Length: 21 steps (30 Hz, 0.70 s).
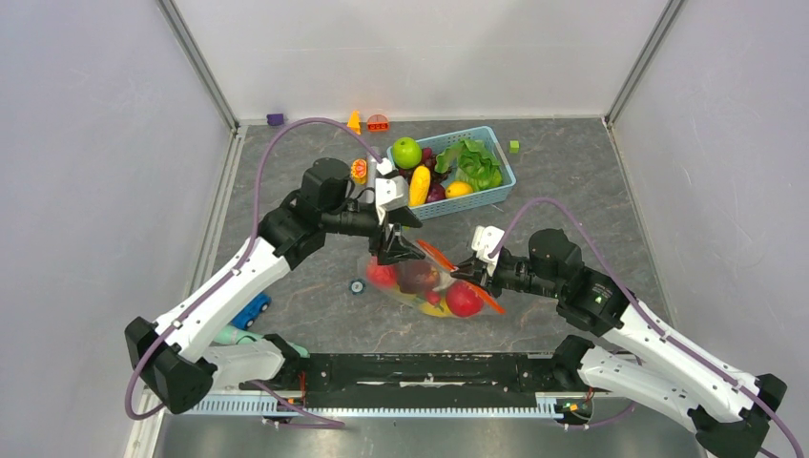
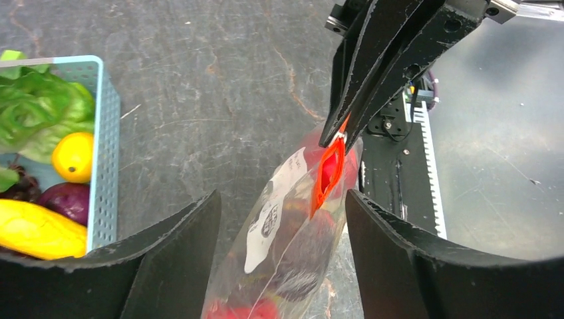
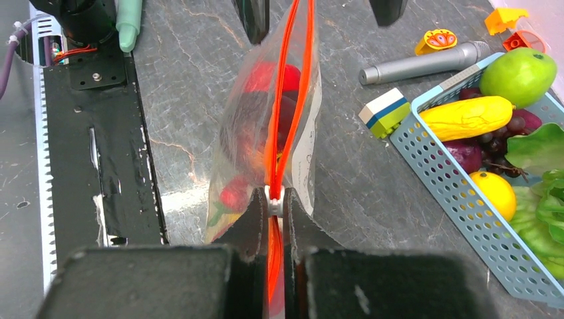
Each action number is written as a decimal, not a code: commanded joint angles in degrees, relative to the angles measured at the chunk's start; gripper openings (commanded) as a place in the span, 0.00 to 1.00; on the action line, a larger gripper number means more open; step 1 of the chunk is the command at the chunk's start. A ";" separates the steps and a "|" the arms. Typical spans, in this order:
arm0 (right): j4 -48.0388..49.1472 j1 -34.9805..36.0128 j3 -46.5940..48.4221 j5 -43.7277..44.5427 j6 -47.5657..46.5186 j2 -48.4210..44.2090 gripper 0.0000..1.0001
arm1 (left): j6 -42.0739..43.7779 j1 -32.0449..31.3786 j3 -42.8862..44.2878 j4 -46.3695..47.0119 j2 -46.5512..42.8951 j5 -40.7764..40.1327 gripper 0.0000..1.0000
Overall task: Open the zip-top bag and remove the fake food
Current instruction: Unzip the zipper food storage bag at the center of the board.
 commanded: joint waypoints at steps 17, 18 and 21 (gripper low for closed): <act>3.53 -0.05 3.40 -1.01 -0.27 -0.11 0.13 | -2.23 -2.03 1.28 2.42 3.33 6.08 0.02; 3.61 -0.08 3.50 -1.23 -0.25 0.10 0.17 | -2.26 -2.03 1.28 2.36 3.33 6.08 0.02; 3.53 -0.08 3.69 -1.85 -0.07 0.72 0.24 | -2.31 -2.03 1.17 2.36 3.24 6.00 0.02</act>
